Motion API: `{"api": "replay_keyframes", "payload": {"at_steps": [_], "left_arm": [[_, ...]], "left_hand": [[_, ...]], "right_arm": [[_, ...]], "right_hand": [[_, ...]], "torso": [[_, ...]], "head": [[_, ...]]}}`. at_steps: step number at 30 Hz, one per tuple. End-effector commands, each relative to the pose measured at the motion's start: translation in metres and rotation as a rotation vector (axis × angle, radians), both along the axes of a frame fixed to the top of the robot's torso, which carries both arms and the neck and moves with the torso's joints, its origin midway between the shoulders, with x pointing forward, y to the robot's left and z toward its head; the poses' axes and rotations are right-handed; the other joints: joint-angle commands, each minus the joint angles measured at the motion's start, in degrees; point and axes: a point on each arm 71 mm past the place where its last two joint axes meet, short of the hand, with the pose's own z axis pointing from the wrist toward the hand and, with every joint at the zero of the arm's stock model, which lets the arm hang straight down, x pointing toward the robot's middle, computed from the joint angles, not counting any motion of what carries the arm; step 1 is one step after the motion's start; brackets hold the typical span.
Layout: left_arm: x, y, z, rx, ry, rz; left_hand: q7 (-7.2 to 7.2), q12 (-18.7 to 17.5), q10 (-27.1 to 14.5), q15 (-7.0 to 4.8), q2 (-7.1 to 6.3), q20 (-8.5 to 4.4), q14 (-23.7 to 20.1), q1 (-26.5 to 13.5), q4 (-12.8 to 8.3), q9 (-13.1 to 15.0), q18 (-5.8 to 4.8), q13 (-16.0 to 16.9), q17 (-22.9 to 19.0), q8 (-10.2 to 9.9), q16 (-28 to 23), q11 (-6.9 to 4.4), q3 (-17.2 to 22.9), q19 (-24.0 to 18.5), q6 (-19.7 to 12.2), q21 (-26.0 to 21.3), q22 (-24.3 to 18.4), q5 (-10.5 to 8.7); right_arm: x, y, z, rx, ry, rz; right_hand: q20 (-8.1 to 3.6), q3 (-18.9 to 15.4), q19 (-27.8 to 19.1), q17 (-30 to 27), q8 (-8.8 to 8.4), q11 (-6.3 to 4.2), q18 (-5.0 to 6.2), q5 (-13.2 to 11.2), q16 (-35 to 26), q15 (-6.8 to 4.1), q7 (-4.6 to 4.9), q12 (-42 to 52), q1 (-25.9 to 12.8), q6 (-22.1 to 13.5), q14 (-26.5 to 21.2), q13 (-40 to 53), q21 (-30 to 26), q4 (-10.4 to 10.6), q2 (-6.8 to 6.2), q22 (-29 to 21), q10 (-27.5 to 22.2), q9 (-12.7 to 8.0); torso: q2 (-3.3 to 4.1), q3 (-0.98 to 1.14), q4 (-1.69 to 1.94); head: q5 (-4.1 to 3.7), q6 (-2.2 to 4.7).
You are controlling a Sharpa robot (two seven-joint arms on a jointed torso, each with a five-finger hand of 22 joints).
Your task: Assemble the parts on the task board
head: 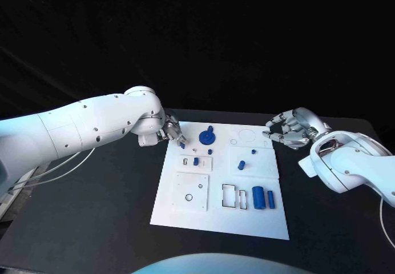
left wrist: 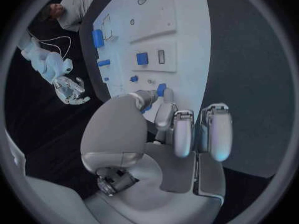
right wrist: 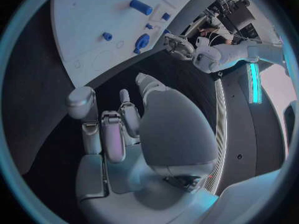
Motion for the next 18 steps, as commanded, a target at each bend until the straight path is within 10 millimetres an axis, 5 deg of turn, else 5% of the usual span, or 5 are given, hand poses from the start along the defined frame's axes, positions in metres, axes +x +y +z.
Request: {"api": "replay_keyframes", "payload": {"at_steps": [1,18], "left_arm": [[-0.005,-0.005,0.002,-0.050,-0.038,-0.015],[-0.032,-0.007,-0.010,-0.024,-0.100,-0.117]], "left_hand": [[-0.51,0.3,0.3,-0.45,-0.12,-0.44,5.8,-1.0,-8.1,8.8,-0.82,0.0,15.1,0.3,0.2,-0.01,8.5,3.1,0.3,-0.2,12.4,0.62],[-0.60,0.4,0.6,-0.55,-0.54,-0.53,5.8,-1.4,-8.7,9.2,-0.87,0.2,15.1,0.5,0.2,-0.10,9.3,3.2,0.6,0.0,12.5,1.96]], "right_arm": [[0.000,0.001,0.000,-0.007,-0.005,0.012],[0.000,-0.001,-0.001,-0.005,-0.006,0.006]], "right_hand": [[-0.06,0.2,-0.2,9.2,0.38,-0.40,1.07,0.3,-0.2,-0.38,-0.19,-0.3,-0.3,-0.3,4.5,-0.1,-0.3,0.1,-0.40,0.0,-0.1,0.0],[-0.06,0.3,-0.2,9.2,0.40,-0.39,1.08,0.5,-0.3,-0.38,-0.19,-0.4,-0.5,-0.3,4.5,-0.2,-0.4,0.2,-0.30,-0.1,-0.2,0.1]], "torso": [[-0.01,-0.01,-0.07],[0.08,-0.10,0.01]], "head": [[0.07,0.00],[0.38,-0.04]]}}
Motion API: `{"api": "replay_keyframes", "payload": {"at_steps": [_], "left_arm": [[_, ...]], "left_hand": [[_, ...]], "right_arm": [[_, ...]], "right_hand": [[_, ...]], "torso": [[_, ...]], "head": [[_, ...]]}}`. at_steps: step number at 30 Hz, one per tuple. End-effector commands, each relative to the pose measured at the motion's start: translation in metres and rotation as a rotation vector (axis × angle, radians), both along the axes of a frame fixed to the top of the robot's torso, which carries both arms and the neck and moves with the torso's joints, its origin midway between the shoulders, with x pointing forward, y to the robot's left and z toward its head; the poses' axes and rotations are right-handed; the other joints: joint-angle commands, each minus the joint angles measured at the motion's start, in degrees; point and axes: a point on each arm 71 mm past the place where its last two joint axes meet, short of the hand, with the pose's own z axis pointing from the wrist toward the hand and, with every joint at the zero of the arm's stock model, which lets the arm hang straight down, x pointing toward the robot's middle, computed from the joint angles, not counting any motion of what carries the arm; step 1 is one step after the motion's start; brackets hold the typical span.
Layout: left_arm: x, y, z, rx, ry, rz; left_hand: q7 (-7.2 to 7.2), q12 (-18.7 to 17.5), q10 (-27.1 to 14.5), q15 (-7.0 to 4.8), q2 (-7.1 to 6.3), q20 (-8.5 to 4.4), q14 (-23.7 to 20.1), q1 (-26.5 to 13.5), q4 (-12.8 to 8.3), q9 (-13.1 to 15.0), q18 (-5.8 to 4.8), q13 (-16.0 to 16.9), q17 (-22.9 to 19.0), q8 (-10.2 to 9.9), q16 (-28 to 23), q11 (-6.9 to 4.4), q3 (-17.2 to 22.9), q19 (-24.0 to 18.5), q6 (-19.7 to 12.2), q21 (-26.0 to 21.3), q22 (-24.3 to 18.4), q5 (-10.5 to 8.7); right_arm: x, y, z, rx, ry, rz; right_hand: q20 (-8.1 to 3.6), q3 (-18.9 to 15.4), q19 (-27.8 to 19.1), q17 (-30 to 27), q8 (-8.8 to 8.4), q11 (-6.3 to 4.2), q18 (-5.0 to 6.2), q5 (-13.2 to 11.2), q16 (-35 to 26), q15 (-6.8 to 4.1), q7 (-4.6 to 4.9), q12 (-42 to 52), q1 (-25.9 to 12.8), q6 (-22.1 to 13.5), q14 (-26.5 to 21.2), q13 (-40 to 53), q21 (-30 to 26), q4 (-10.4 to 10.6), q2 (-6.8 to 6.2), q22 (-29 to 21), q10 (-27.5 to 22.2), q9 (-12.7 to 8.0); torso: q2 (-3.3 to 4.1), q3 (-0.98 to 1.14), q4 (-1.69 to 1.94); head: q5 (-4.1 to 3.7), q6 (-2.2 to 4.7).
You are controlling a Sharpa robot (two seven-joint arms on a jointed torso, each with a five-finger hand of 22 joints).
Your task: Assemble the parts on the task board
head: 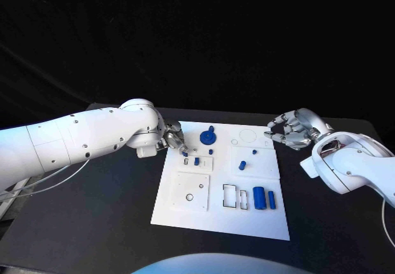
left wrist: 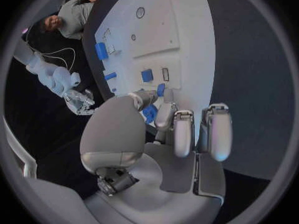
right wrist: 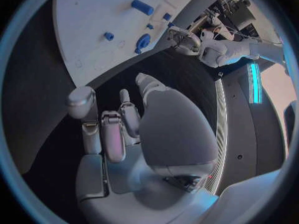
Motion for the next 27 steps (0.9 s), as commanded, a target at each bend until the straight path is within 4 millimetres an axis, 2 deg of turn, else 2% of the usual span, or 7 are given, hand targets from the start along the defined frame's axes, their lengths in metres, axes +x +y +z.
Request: {"api": "replay_keyframes", "payload": {"at_steps": [1,6,16,19,27], "left_arm": [[-0.002,-0.003,0.001,0.007,-0.041,-0.033],[-0.006,-0.005,-0.001,0.020,-0.044,-0.054],[-0.011,-0.007,-0.006,0.052,-0.049,-0.079],[-0.012,-0.007,-0.007,0.061,-0.046,-0.082],[-0.014,-0.007,-0.010,0.074,-0.036,-0.090]], "left_hand": [[-0.61,0.3,0.4,-0.35,0.20,-0.53,6.1,0.0,-7.6,9.1,-0.88,0.0,15.1,0.3,0.2,0.10,7.9,3.2,0.6,0.0,12.6,0.27],[-0.62,0.3,0.4,-0.35,0.14,-0.54,6.1,0.0,-7.6,9.2,-0.87,0.0,15.1,0.3,0.2,0.09,8.0,3.2,0.6,0.0,12.5,0.37],[-0.66,0.4,0.5,-0.38,-0.01,-0.57,6.1,-0.1,-7.9,9.3,-0.89,0.1,15.1,0.4,0.2,0.07,8.2,3.3,0.7,0.0,12.6,0.77],[-0.66,0.4,0.5,-0.38,-0.01,-0.57,6.1,-0.1,-7.9,9.3,-0.88,0.2,15.1,0.4,0.2,0.06,8.3,3.3,0.8,0.0,12.6,0.81],[-0.66,0.4,0.5,-0.38,-0.01,-0.57,6.1,-0.1,-7.9,9.3,-0.88,0.2,15.1,0.4,0.2,0.06,8.3,3.3,0.8,0.0,12.6,0.81]], "right_arm": [[0.000,0.001,0.000,-0.004,-0.006,0.010],[-0.001,0.001,-0.001,-0.003,-0.005,0.011],[-0.001,0.001,-0.001,-0.004,-0.003,0.011],[-0.001,0.001,-0.001,-0.003,-0.003,0.012],[-0.001,0.001,-0.002,-0.004,0.000,0.013]], "right_hand": [[-0.07,0.3,-0.2,9.1,0.17,-0.40,1.08,0.3,-0.3,-0.38,-0.19,-0.3,-0.5,-0.3,4.5,-0.1,-0.2,0.2,-0.28,0.0,-0.2,0.1],[-0.07,0.3,-0.2,9.1,0.17,-0.40,1.08,0.3,-0.3,-0.38,-0.19,-0.3,-0.5,-0.3,4.5,-0.1,-0.2,0.2,-0.28,0.0,-0.2,0.1],[-0.07,0.3,-0.2,9.1,0.17,-0.40,1.08,0.3,-0.3,-0.38,-0.19,-0.3,-0.5,-0.3,4.5,-0.1,-0.2,0.2,-0.28,0.0,-0.2,0.1],[-0.07,0.3,-0.2,9.1,0.17,-0.40,1.08,0.3,-0.3,-0.38,-0.19,-0.3,-0.5,-0.3,4.5,-0.1,-0.2,0.2,-0.28,0.0,-0.2,0.1],[-0.07,0.3,-0.2,9.1,0.17,-0.40,1.08,0.3,-0.3,-0.38,-0.19,-0.3,-0.5,-0.3,4.5,-0.1,-0.2,0.2,-0.28,0.0,-0.2,0.1]], "torso": [[0.09,-0.02,-0.02],[0.13,0.02,-0.06],[0.11,-0.01,-0.10],[0.11,0.05,-0.08],[0.10,0.01,-0.07]], "head": [[0.08,-0.08],[0.20,-0.08],[0.23,-0.48],[0.20,-0.59],[0.27,-0.79]]}}
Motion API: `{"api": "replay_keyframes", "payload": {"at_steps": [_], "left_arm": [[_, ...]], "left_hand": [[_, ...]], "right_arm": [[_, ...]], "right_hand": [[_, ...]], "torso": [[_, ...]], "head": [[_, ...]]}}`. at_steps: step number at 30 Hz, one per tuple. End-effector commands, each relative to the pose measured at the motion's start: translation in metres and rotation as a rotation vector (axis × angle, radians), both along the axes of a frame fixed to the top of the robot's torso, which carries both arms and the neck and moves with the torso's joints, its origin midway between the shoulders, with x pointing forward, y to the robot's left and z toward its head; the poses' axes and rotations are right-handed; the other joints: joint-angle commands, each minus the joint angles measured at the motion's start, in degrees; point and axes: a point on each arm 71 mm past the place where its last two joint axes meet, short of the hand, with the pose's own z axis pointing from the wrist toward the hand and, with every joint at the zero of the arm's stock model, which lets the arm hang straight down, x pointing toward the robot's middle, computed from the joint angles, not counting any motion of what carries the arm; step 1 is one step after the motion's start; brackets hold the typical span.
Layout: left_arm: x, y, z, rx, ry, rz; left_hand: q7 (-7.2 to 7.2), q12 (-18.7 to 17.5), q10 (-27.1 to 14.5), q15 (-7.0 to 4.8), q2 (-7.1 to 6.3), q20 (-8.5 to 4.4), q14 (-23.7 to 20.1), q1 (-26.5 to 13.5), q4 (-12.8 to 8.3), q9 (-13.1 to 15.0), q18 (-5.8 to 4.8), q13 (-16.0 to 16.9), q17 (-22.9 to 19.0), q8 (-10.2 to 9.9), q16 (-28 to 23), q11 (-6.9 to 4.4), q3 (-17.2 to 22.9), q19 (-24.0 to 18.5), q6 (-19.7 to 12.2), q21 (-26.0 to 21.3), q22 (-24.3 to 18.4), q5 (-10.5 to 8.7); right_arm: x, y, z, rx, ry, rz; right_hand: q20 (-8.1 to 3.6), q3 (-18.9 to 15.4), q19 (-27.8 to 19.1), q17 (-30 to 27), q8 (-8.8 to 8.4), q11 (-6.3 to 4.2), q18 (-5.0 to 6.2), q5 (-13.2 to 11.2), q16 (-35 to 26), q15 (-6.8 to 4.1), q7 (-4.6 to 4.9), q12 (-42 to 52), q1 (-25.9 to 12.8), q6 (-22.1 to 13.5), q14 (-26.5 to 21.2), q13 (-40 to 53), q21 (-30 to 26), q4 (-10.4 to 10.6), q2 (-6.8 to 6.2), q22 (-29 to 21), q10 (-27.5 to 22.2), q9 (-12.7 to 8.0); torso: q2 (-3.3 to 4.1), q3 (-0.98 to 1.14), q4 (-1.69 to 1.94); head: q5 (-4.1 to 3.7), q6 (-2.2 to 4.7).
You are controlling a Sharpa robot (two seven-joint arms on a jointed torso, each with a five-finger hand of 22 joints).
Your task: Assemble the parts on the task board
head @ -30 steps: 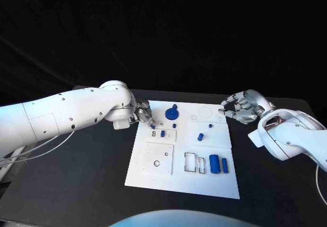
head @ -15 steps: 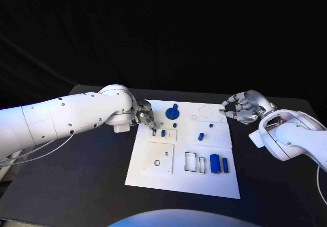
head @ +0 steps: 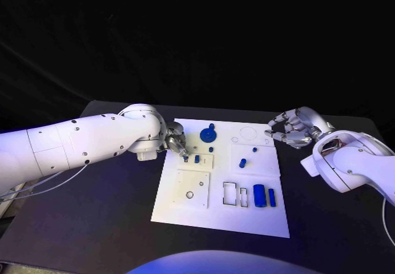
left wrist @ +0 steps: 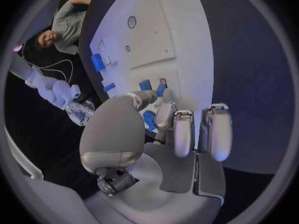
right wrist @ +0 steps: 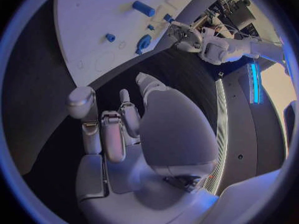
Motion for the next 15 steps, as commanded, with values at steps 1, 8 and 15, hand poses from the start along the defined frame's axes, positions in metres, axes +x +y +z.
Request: {"api": "replay_keyframes", "payload": {"at_steps": [1,8,15], "left_arm": [[-0.0016,-0.0009,-0.0012,0.023,0.003,-0.020],[-0.0029,-0.0016,-0.0015,0.028,0.008,-0.024],[-0.0036,-0.0014,-0.0017,0.030,0.012,-0.025]], "left_hand": [[-0.67,0.3,0.5,-0.39,0.39,-0.37,6.1,0.3,-7.9,0.6,-0.88,0.0,15.1,0.2,0.2,0.05,8.3,3.5,0.8,0.0,12.6,0.28],[-0.67,0.3,0.5,-0.39,0.39,-0.37,6.1,0.3,-7.9,0.6,-0.88,0.0,15.1,0.2,0.2,0.05,8.3,3.5,0.8,0.0,12.6,0.28],[-0.68,0.3,0.5,-0.40,0.34,-0.38,6.1,0.2,-8.0,0.6,-0.88,0.0,15.1,0.2,0.2,0.05,8.4,3.5,0.8,0.0,12.6,0.40]], "right_arm": [[-0.0004,0.0011,-0.0002,-0.005,-0.003,0.013],[-0.0003,0.0013,-0.0006,-0.005,0.000,0.014],[-0.0003,0.0012,-0.0011,-0.005,0.000,0.013]], "right_hand": [[-0.07,0.3,-0.2,9.1,0.18,-0.40,1.08,0.3,-0.3,-0.38,-0.19,-0.3,-0.3,-0.3,4.5,-0.1,-0.2,0.2,-0.06,0.0,-0.2,0.1],[-0.07,0.3,-0.2,9.1,0.18,-0.40,1.08,0.3,-0.3,-0.38,-0.19,-0.3,-0.3,-0.3,4.5,-0.1,-0.2,0.2,-0.06,0.0,-0.2,0.1],[-0.07,0.3,-0.2,9.1,0.18,-0.40,1.08,0.3,-0.3,-0.38,-0.19,-0.3,-0.3,-0.3,4.5,-0.1,-0.2,0.2,-0.06,0.0,-0.2,0.1]], "torso": [[-0.03,0.00,0.01],[-0.04,-0.03,0.09],[-0.05,-0.02,0.03]], "head": [[0.08,-0.17],[0.06,-0.17],[0.13,-0.20]]}}
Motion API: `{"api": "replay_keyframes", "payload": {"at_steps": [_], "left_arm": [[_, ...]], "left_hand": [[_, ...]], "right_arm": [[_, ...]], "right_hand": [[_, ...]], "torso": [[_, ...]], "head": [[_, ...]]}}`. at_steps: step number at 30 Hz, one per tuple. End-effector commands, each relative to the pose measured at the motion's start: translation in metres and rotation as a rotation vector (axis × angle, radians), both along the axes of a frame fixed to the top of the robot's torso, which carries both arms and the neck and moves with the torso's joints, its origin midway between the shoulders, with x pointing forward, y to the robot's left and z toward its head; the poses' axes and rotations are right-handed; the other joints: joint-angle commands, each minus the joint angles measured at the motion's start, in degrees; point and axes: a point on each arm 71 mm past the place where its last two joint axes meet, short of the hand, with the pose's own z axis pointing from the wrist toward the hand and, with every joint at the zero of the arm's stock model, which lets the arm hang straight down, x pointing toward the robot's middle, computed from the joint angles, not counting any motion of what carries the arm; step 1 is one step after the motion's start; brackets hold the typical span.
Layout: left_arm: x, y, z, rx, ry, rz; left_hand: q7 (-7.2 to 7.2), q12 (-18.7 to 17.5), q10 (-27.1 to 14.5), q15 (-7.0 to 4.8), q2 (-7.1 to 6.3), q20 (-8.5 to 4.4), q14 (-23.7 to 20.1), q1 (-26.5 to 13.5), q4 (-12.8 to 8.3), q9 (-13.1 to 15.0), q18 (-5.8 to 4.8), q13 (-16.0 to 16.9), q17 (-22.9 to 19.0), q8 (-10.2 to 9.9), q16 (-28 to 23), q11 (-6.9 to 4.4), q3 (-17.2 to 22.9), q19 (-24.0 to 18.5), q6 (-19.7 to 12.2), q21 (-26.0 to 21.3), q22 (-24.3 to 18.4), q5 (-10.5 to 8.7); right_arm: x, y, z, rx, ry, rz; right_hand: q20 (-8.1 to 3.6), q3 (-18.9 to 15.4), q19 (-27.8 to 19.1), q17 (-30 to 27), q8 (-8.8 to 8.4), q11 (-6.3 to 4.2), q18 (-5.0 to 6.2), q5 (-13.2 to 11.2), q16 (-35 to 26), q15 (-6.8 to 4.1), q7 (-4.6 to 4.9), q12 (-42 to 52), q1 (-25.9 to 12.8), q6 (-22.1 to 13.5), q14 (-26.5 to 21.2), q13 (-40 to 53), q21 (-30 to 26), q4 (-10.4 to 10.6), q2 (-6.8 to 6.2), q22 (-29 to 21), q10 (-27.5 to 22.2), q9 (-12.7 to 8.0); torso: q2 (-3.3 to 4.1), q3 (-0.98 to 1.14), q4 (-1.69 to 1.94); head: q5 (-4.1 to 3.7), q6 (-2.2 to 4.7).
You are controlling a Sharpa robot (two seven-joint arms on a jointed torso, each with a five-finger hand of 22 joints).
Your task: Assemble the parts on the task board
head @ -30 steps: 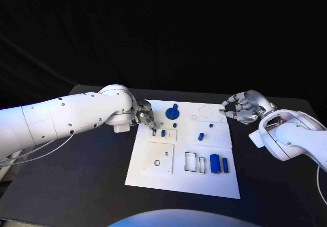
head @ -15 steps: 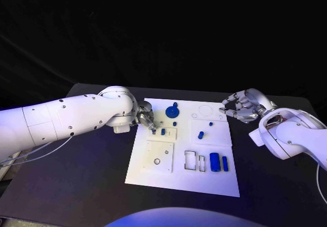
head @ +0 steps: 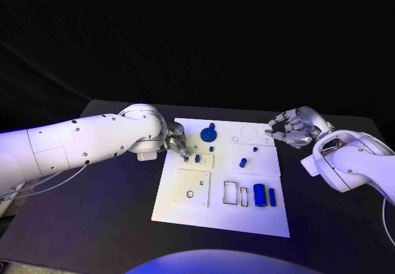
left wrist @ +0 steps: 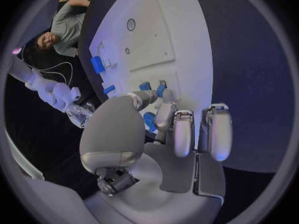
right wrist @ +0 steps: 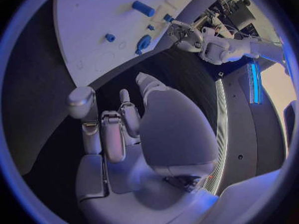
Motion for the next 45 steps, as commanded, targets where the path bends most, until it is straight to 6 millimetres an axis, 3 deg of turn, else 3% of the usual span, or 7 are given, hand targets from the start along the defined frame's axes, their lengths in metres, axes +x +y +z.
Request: {"api": "replay_keyframes", "payload": {"at_steps": [1,45], "left_arm": [[-0.0017,0.0001,-0.0012,0.017,0.015,-0.012],[-0.0036,-0.0028,-0.0038,0.026,0.072,-0.023]], "left_hand": [[-0.69,0.4,0.5,-0.41,0.17,-0.39,6.1,0.1,-8.1,0.1,-0.88,0.0,15.1,0.3,0.2,0.04,8.5,3.5,0.9,0.0,12.6,0.56],[-0.83,0.4,1.0,-0.56,-0.66,-0.54,6.1,-0.6,-9.2,0.9,-0.93,0.2,15.1,0.8,0.2,-0.11,9.6,3.6,1.6,0.1,12.7,3.29]], "right_arm": [[-0.0004,0.0011,-0.0005,-0.005,-0.001,0.013],[-0.0006,0.0018,-0.0028,-0.005,0.003,0.014]], "right_hand": [[-0.07,0.3,-0.2,9.1,0.18,-0.40,1.08,0.4,-0.3,-0.38,-0.19,-0.3,-0.3,-0.3,4.5,-0.1,-0.2,0.2,-0.06,0.0,-0.2,0.1],[-0.07,0.3,-0.2,9.1,0.18,-0.40,1.08,0.4,-0.3,-0.38,-0.19,-0.3,-0.3,-0.3,4.5,-0.1,-0.2,0.2,-0.06,0.0,-0.2,0.1]], "torso": [[0.00,-0.01,-0.09],[0.03,0.07,-0.06]], "head": [[0.15,-0.01],[0.10,-0.24]]}}
